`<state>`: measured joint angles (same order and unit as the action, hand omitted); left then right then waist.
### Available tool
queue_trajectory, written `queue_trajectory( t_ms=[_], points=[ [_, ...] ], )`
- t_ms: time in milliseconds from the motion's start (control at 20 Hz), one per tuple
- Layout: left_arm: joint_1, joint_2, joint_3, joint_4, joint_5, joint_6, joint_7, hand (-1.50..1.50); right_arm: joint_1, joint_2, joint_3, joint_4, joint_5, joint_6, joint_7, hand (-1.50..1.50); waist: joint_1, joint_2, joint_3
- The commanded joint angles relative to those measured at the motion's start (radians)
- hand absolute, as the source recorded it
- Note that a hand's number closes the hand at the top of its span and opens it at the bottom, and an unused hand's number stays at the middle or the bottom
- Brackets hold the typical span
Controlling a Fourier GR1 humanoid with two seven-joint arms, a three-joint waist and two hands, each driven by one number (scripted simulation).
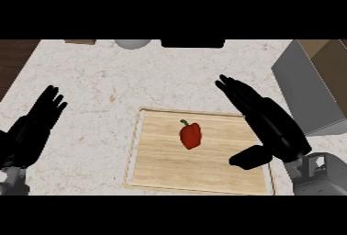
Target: Pick the bell pepper from the tray and place it in the cardboard box
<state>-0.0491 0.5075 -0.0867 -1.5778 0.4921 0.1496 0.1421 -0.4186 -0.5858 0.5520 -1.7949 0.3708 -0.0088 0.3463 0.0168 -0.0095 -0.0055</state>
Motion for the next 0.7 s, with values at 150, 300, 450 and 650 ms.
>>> queue_trajectory(
  t_ms=[150,300,450,650],
  points=[
    [0.008,-0.018,0.0,-0.002,-0.025,0.009,-0.018,0.0,-0.228,0.114,0.116,0.02,-0.001,0.309,0.452,-1.5,0.007,0.006,0.002],
    [0.021,0.003,0.032,-0.005,0.01,-0.054,-0.013,0.0,-0.269,0.22,0.125,0.044,-0.022,0.369,0.582,-1.5,-0.003,0.007,0.004],
    [0.008,-0.036,0.025,-0.024,-0.021,-0.001,0.005,0.0,-0.285,0.305,0.086,0.089,-0.075,0.421,0.651,-1.5,-0.009,0.008,0.005],
    [-0.01,-0.01,0.057,-0.016,-0.011,-0.041,0.049,0.0,-0.305,0.376,0.091,0.237,-0.018,0.426,0.621,-1.5,-0.007,0.011,0.005]
  ],
)
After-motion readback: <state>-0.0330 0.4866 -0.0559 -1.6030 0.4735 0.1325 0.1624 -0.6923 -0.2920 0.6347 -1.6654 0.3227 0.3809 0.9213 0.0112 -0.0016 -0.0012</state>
